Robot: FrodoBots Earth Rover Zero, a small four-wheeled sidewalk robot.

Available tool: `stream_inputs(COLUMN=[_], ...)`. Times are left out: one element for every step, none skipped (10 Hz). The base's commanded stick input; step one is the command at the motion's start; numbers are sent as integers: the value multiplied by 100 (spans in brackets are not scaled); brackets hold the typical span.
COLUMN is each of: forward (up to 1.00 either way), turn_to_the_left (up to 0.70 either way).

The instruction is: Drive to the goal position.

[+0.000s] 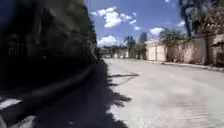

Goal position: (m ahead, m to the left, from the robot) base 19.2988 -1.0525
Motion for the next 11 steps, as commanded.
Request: stream_inputs(forward=[100, 100, 100, 100, 100, 100, 100, 100, 100, 100, 100], turn_to_the_left=[-35, -40, -40, -40, -40, -40, -40, -40, -40, -40, -40])
